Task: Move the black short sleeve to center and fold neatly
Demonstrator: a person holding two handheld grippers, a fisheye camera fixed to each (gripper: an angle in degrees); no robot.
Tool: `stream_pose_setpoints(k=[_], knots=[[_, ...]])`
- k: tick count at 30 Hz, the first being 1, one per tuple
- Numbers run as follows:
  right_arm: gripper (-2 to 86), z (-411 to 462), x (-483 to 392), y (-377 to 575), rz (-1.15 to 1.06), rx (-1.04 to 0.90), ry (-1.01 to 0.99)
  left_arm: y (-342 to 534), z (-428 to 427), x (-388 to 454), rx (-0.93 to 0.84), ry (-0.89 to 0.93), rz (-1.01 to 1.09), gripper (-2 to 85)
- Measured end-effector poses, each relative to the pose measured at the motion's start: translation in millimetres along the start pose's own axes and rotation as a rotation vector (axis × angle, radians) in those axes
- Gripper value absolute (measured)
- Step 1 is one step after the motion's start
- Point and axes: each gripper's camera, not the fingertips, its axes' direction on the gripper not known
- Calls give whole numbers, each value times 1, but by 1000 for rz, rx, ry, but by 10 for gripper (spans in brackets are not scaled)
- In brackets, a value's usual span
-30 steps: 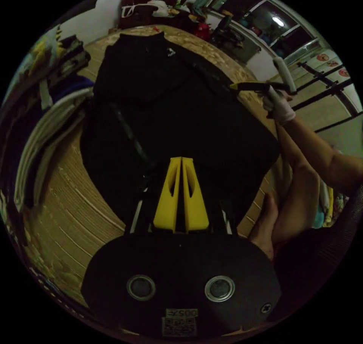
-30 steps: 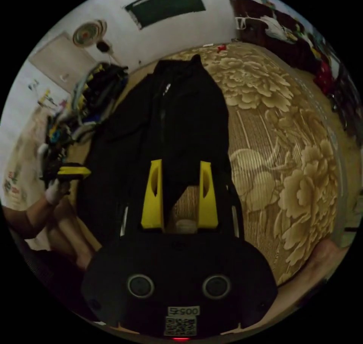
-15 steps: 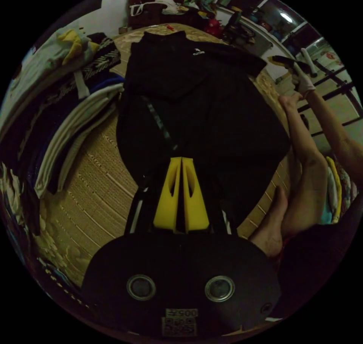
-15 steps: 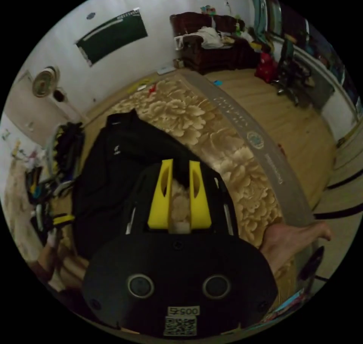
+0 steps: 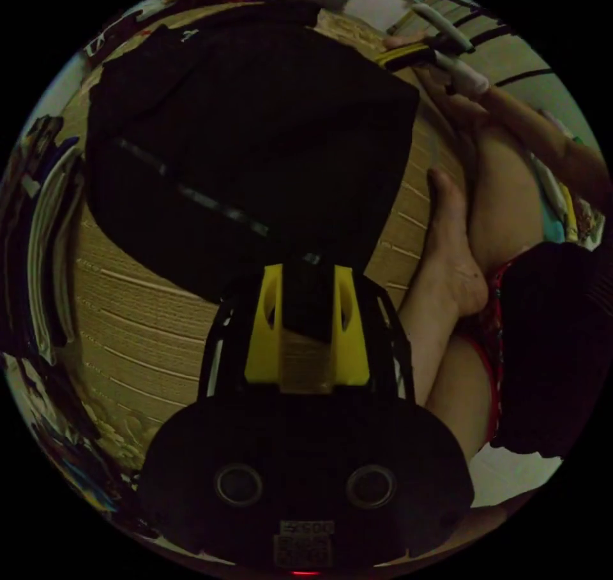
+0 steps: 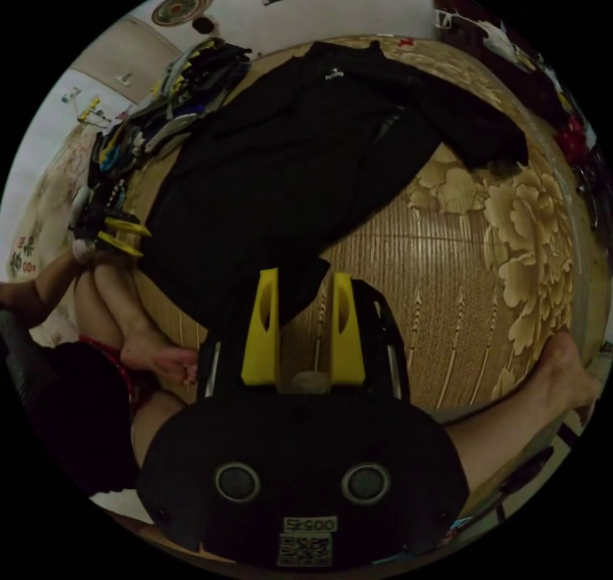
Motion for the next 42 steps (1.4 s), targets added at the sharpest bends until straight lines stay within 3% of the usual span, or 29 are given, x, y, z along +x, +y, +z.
stream_pose_setpoints(k=[5, 15, 20, 23, 28, 33, 37, 42], knots=[[12, 10, 4, 1, 75, 18, 23, 4, 23, -2, -20, -119, -69, 31], [-9, -80, 6, 75, 379, 210, 11, 23, 15, -15, -29, -7, -122, -3], [-11, -94, -2, 113, 499, 167, 13, 36, 9, -18, 3, 102, -137, -5], [-13, -88, -8, 128, 576, 102, -24, 40, 23, -16, -77, 101, -119, -3], [-10, -72, -7, 131, 663, 9, 102, 47, 52, -26, -150, 135, -187, 0], [-10, -95, -22, 112, 568, 100, 168, 65, 40, -24, -69, 32, -258, -2], [-10, -70, -36, 59, 416, 125, -24, 55, 40, -19, 78, 124, -219, -5], [-10, -7, -48, -8, 343, -62, 10, 26, 81, -12, -148, -59, -134, -5]])
